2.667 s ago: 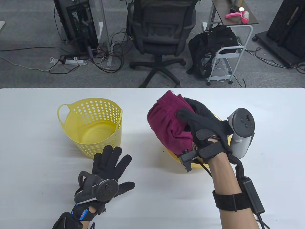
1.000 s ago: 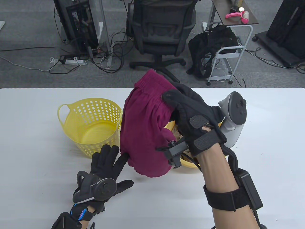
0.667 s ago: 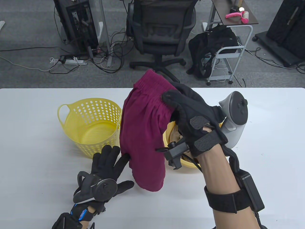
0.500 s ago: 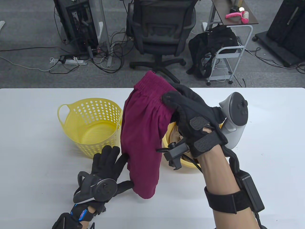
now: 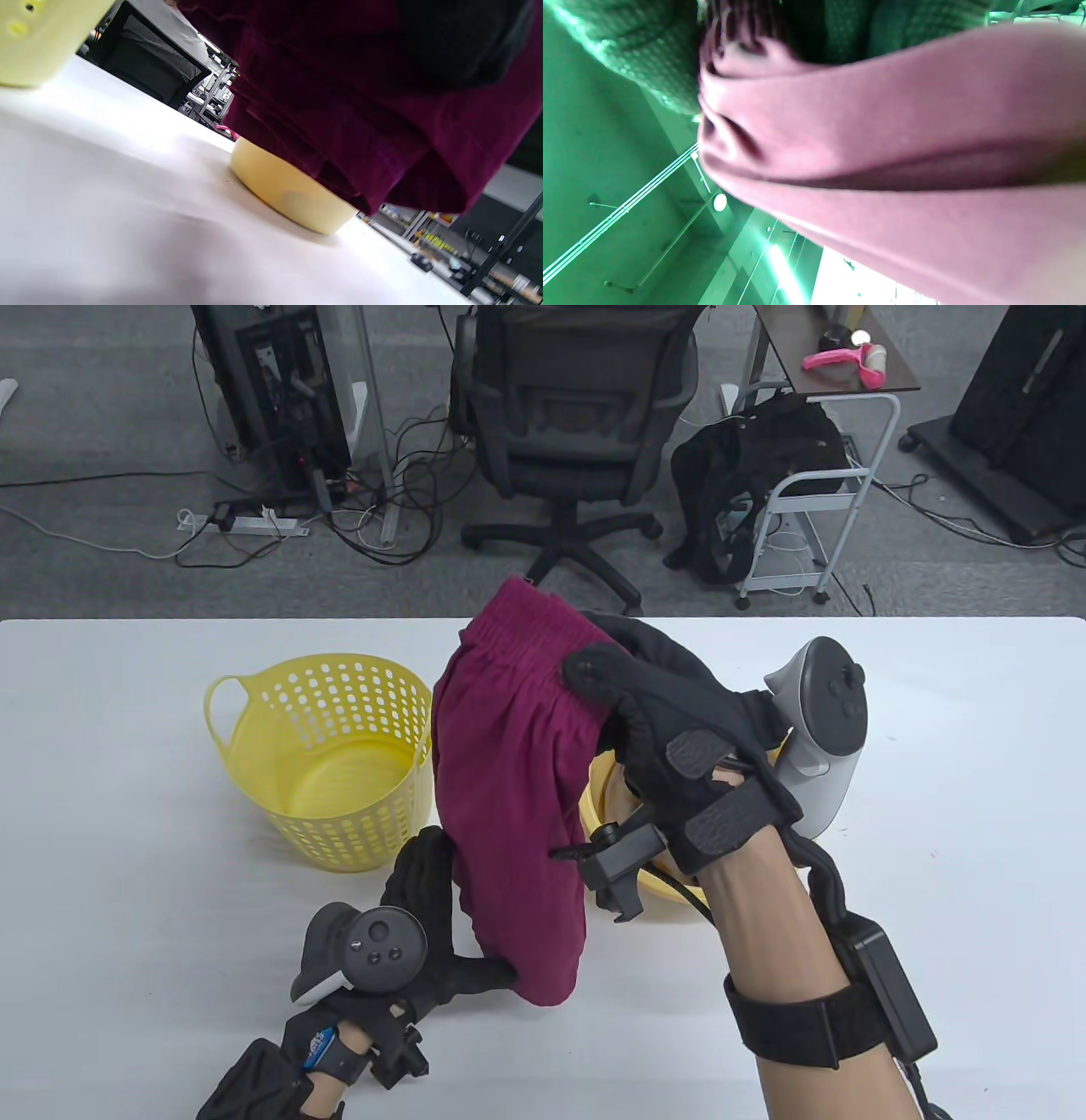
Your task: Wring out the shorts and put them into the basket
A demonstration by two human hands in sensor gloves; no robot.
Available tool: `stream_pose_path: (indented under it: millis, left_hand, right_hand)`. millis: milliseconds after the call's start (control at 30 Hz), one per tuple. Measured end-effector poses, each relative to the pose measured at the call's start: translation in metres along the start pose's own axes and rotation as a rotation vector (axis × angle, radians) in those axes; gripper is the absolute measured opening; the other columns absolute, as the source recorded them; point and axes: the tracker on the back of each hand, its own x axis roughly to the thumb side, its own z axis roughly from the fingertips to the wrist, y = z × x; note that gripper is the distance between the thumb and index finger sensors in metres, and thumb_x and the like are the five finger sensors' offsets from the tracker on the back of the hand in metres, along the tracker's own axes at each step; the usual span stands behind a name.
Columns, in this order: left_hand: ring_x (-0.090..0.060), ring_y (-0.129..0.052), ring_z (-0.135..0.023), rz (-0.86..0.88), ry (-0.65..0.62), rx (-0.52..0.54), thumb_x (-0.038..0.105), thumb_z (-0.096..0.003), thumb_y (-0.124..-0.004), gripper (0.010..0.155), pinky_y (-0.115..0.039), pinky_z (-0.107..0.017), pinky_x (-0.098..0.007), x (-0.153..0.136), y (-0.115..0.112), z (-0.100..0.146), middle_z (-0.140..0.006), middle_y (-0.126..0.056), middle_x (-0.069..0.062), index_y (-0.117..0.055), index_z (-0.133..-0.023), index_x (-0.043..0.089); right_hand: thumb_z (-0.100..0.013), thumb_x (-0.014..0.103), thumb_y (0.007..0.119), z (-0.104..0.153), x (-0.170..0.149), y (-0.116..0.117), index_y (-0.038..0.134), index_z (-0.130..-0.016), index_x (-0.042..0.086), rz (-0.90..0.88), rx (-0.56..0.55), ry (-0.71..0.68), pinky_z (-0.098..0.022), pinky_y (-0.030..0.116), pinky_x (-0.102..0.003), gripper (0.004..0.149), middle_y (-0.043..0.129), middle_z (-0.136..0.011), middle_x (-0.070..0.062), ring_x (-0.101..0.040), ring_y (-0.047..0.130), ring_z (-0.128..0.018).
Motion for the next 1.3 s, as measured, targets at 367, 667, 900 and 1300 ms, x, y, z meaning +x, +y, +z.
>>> stream_pose_path:
  millis: [367,667,900,1300]
  left_hand:
    - [-0.071,-0.036,-0.107,0.304,0.022,-0.007,0.059,-0.0333,-0.100,0.135,-0.043,-0.064,-0.082,-0.009,0.002,-0.019,-0.119,-0.026,-0.042,-0.010,-0.112,-0.004]
    - [-0.047,-0.077,-0.103,0.389,0.026,0.026,0.044,-0.0378,-0.105,0.096,-0.054,-0.065,-0.076,-0.013,0.007,-0.033,-0.107,-0.079,-0.013,-0.050,-0.110,0.014]
    - [-0.036,-0.099,-0.082,0.401,0.032,0.043,0.032,-0.0454,-0.100,0.059,-0.063,-0.064,-0.072,-0.015,0.004,-0.035,-0.083,-0.099,-0.004,-0.072,-0.096,0.021]
    - [-0.043,-0.097,-0.075,0.299,0.070,-0.008,0.029,-0.0520,-0.089,0.034,-0.065,-0.061,-0.071,-0.019,0.013,-0.026,-0.077,-0.098,-0.011,-0.084,-0.084,0.019]
  right_hand:
    - [-0.055,0.054,0.085,-0.003,-0.008,0.015,0.070,-0.094,0.002,-0.092,0.053,-0.002,-0.039,0.091,-0.032,0.066,0.090,-0.074,-0.017,-0.028,0.103,-0.051]
    - [-0.056,0.054,0.084,-0.009,-0.017,0.015,0.070,-0.094,0.002,-0.147,0.057,-0.001,-0.040,0.091,-0.032,0.066,0.089,-0.075,-0.017,-0.028,0.102,-0.052]
    - [-0.056,0.053,0.084,-0.007,-0.017,0.001,0.069,-0.094,0.003,-0.125,0.023,-0.012,-0.041,0.091,-0.032,0.066,0.089,-0.076,-0.017,-0.028,0.102,-0.053]
    - [-0.056,0.052,0.085,0.004,-0.020,-0.041,0.067,-0.096,0.003,-0.062,-0.077,-0.014,-0.044,0.090,-0.034,0.066,0.087,-0.079,-0.017,-0.030,0.100,-0.057]
